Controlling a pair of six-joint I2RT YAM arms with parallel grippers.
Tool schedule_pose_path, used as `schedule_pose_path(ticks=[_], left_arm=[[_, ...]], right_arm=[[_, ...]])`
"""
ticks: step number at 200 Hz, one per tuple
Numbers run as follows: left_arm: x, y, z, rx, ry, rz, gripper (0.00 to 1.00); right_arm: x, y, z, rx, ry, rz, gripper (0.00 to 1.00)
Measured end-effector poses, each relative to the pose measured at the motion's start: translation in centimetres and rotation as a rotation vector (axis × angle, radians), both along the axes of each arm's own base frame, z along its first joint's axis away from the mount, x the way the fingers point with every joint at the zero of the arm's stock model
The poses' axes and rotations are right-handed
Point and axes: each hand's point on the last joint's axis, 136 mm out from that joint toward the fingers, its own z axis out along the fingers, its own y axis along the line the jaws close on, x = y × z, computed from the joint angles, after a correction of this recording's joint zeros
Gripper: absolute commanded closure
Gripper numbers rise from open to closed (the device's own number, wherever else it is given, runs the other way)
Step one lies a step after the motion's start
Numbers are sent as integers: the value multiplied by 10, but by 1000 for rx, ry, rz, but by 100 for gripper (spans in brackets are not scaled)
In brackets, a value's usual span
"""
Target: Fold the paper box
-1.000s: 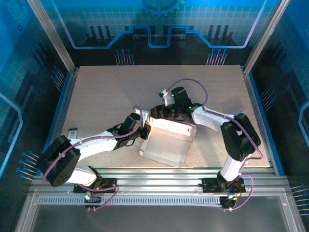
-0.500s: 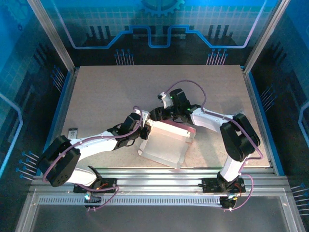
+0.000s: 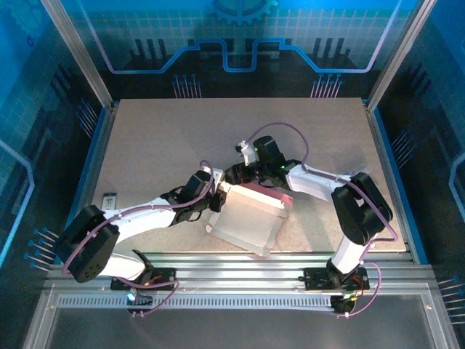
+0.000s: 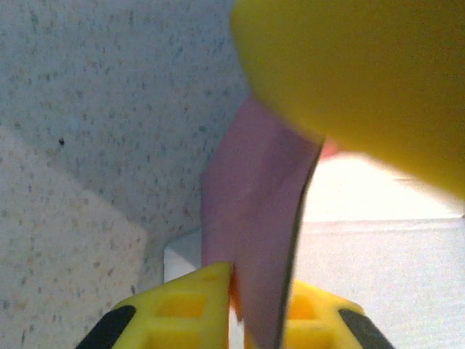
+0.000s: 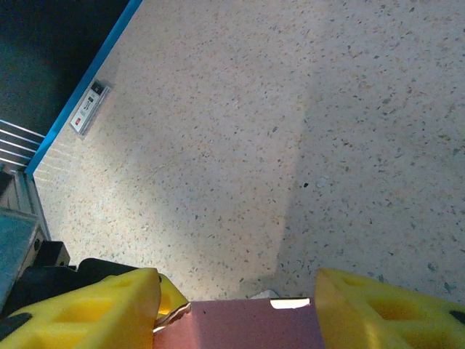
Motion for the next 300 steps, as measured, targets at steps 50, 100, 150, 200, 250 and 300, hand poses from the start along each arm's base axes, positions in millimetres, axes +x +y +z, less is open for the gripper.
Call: schedule_pose_path(ticks=[50,100,150,200,250,300], left_arm=[[-22,13,-9,53,87,-13,76],[-24,20,29,-34,38,-11,66],[-18,45,19,-67,51,48,66],[-5,28,24,-116,-23,-23,62],[0,18,6,-110,-9,-73,60],[3,11,9,-133,-19,-94,60]], right_arm=[[0,-2,1,-6,-22,-4,43],[1,-2,1,-4,-26,-2,45],[-1,-1,2,3,-22,8,48],[-2,-2,3,14,-11,17,49],[-3,-2,3,21,1,22,50],[-4,-2,3,24,5,27,51]])
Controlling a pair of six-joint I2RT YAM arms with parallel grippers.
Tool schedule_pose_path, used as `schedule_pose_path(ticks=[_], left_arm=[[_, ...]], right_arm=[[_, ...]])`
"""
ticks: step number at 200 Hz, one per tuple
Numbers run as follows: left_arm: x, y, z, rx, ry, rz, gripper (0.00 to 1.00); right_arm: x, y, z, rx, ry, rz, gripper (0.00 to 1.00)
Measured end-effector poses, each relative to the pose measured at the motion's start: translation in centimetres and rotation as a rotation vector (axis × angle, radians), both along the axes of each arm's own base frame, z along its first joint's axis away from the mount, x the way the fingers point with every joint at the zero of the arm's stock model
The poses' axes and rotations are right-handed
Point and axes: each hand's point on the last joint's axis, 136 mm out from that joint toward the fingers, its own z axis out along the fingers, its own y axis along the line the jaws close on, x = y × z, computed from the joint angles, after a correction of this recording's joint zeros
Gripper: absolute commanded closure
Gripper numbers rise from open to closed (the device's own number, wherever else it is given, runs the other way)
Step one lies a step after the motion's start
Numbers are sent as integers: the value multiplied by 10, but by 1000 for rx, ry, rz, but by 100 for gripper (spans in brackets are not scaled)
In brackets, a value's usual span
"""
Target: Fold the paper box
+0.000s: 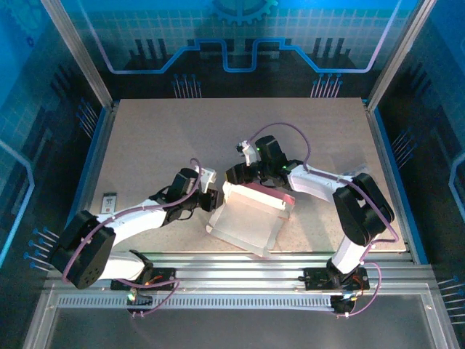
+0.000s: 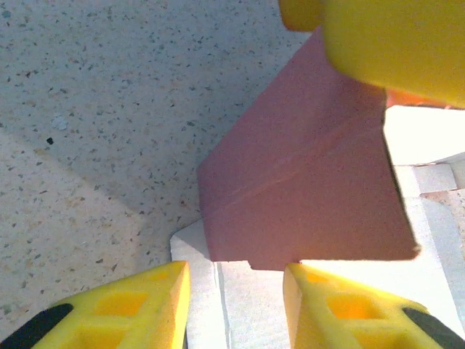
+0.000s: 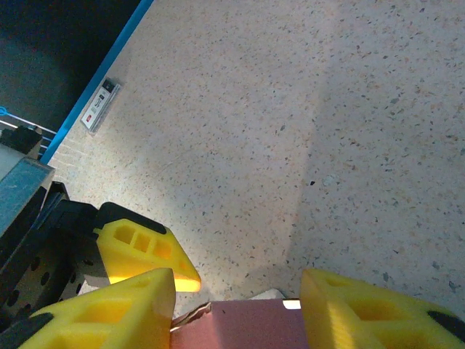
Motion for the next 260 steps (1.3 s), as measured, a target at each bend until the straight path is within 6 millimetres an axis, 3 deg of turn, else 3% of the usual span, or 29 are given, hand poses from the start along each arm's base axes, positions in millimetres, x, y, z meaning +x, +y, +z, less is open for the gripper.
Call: schedule_pose_path(ticks=[139,260], left_arm=[[17,-24,0,-5,-22,-63,56],[40,-33,0,45,-98,-44,67]], right_arm=[[-2,1,1,12,18,3,54],[0,-4,1,30,51,-3,64]])
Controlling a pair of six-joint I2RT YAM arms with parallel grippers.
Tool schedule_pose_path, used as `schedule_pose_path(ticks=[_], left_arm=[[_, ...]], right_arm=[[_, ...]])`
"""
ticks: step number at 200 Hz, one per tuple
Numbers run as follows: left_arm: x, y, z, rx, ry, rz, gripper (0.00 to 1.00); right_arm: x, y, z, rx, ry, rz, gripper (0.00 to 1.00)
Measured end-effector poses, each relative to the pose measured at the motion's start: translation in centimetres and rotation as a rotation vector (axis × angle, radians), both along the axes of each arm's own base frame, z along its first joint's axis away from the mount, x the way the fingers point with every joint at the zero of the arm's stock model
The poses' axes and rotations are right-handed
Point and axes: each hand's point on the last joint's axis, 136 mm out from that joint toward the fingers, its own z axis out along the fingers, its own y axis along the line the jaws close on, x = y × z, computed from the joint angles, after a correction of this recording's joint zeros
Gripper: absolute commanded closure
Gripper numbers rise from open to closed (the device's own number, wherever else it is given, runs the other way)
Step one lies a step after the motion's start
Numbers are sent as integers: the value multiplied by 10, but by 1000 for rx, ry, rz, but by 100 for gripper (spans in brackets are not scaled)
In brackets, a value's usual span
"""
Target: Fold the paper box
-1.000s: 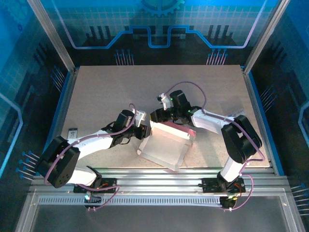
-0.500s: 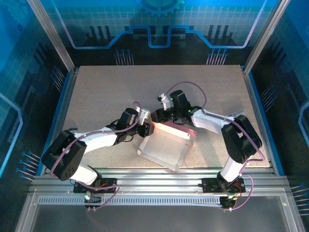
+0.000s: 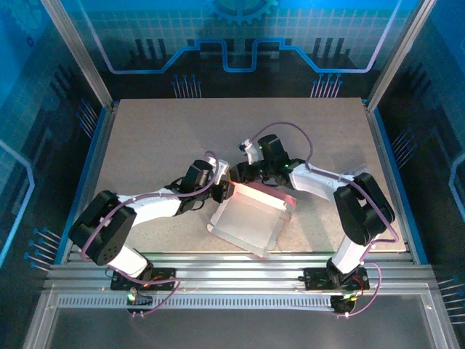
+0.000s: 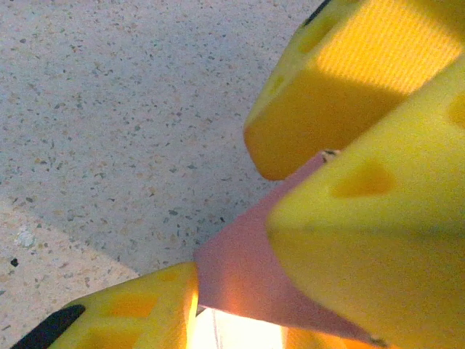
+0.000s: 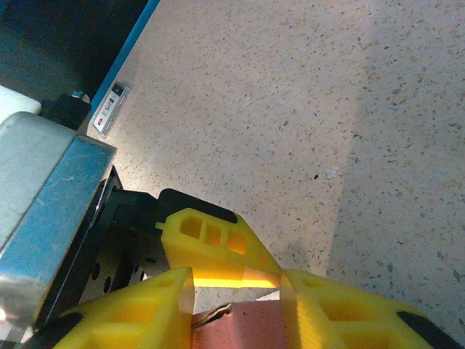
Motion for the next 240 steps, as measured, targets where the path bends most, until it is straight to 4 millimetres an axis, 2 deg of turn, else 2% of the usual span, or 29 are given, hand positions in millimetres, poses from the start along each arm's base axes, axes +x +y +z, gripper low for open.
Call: schedule_pose_path(ticks=[125,185,202,240], left_arm=[[14,-1,4,94,-73,94,87],[20,-2,4,128,-90,154,89],[21,-4,4,136,-97,160,88],[20,-5,5,162,-119,171,89]], right_arm=[[9,-7,0,2,7,-46,69],[16,-11,1,2,7,-84,70],[19,-12,1,3,12,-99,68],[21,-19,-2,0,61,-147,51]])
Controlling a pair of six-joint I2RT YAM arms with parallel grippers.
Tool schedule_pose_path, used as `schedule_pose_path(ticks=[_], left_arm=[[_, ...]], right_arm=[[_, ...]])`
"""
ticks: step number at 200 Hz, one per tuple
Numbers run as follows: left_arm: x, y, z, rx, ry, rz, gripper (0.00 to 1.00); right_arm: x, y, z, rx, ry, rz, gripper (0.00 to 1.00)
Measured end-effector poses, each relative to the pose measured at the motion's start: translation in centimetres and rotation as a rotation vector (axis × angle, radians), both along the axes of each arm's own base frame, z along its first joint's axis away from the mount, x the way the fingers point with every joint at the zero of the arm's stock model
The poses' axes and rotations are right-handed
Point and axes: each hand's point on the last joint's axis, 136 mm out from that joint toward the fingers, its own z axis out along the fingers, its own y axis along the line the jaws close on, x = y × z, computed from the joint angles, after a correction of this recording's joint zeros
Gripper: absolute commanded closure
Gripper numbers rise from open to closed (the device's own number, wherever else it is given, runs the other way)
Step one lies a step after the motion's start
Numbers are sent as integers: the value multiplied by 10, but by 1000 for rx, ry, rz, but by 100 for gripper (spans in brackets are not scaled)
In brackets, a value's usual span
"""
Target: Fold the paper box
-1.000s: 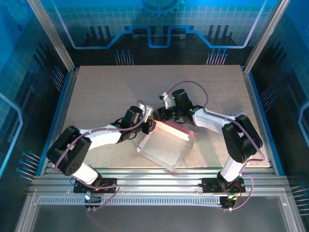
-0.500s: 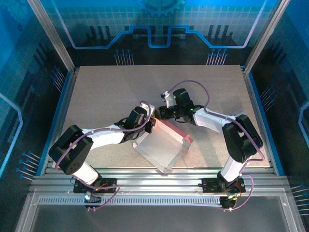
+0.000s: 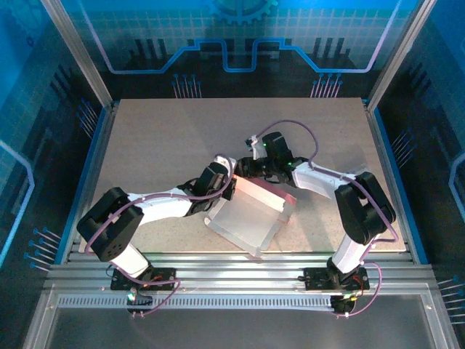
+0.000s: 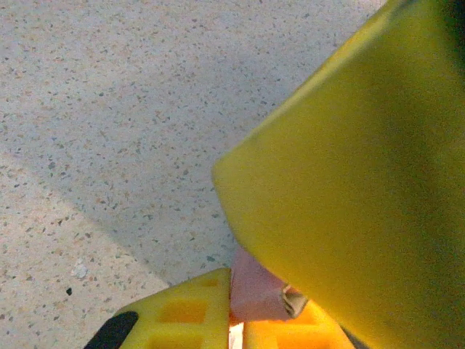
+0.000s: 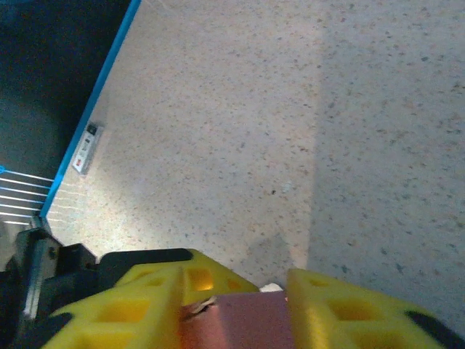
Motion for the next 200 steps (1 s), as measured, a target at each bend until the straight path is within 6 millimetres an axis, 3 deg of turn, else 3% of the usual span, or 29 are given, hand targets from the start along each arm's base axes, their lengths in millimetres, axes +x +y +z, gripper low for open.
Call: schedule_pose_path(ticks=[59,103,138,200], left_arm=[[-3,-9,5,-1,-31,-13,86],[1,7,-1,41,-30,41,84],[-3,13,-10,64,-13,55,81],[-7,36,-16,100,4,155,81]], right_arm=[[-8,-22,7,-14,91,-63,40],[-17,-37,40,16,79,-71,32],[-26,-46,55,15,60,-68,31],[-62,-79,86,-55,-40,-95,32]])
